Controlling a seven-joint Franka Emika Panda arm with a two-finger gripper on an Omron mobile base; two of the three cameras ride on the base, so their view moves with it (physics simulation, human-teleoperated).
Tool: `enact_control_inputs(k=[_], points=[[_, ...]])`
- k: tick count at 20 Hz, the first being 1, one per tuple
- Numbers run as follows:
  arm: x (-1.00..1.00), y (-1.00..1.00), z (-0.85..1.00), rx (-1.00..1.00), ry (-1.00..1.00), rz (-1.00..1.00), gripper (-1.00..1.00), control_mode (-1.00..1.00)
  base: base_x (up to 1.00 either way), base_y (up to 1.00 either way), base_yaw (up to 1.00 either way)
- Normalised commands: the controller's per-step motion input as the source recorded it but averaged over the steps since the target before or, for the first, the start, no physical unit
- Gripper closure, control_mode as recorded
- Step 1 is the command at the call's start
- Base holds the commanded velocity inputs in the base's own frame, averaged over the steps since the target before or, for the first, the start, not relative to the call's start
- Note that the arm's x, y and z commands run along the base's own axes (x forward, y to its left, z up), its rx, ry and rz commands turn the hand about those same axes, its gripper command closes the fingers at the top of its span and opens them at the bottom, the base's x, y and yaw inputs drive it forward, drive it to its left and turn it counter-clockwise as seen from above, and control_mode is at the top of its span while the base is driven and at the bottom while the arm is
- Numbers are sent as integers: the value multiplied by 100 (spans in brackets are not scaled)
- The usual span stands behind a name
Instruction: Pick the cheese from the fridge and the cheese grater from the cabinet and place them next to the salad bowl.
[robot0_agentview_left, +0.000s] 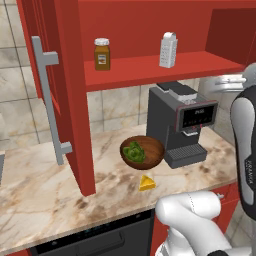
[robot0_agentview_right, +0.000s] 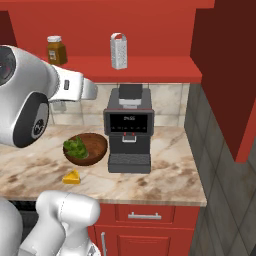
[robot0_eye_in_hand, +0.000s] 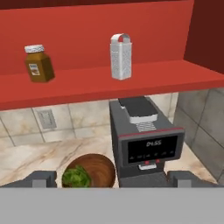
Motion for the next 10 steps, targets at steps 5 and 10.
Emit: enact_control_inputs(k=[5,10], points=[[1,-10,38,2,-8,-4,-100,-100,0,0,0],[50,-3,0,0,0,0,-100,-100,0,0,0]])
